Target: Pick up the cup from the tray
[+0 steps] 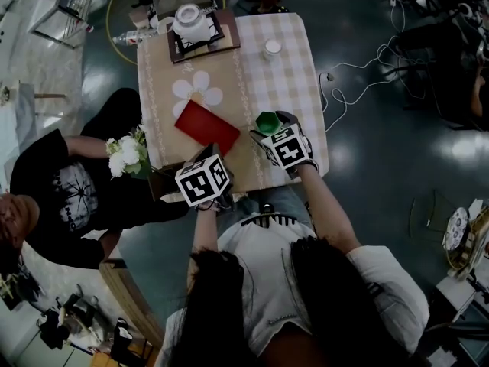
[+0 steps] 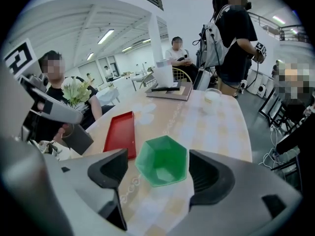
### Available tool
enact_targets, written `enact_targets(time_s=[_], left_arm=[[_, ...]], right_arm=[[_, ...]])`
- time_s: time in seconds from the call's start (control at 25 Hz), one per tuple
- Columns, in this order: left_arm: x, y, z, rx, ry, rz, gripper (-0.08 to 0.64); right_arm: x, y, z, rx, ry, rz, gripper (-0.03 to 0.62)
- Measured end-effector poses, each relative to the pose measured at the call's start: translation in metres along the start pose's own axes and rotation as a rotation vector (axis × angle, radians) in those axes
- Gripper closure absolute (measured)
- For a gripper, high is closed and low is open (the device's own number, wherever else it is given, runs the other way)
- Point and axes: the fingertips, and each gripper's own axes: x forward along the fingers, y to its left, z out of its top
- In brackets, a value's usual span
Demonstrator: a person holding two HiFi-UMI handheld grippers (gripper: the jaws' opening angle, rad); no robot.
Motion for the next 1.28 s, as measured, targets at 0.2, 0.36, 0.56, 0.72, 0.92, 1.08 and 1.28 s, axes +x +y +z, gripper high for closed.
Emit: enact_targets(time_s=[0.2, 0.36, 0.56, 0.72, 0.92, 1.08, 1.28], left_arm=[[-0.004, -0.004, 0.003, 0.012, -0.018, -0.016, 0.552], [-0.012, -0.011, 0.007, 0.028, -0.047, -0.039, 0.552], [-0.026, -0.021, 0.015, 0.048, -0.099, -0.070, 0.552], [-0.038, -0.030, 0.016, 0.066, -0.132, -0.100, 0.552], [-0.054, -0.036, 0.013, 0.086, -0.166, -0.116, 0.552], [-0.062, -0.040, 0.008, 0.101, -0.181, -0.130, 0.552], [-0.073, -0.045, 0.003, 0.121, -0.194, -0.145, 0.552]], right_arm=[[-0.034, -0.004, 0.030, 0.027, -0.163, -0.048, 0.221], [-0.064, 0.006, 0.052, 0.021, -0.245, -0.028, 0.222], [-0.092, 0.042, 0.067, -0.021, -0.291, 0.093, 0.232], [-0.112, 0.049, 0.072, -0.023, -0.347, 0.012, 0.422], [-0.130, 0.063, 0.072, 0.006, -0.397, 0.001, 0.581], [-0.137, 0.074, 0.067, -0.012, -0.404, -0.021, 0.581], [-0.145, 0.081, 0.064, -0.018, -0.422, -0.064, 0.583]])
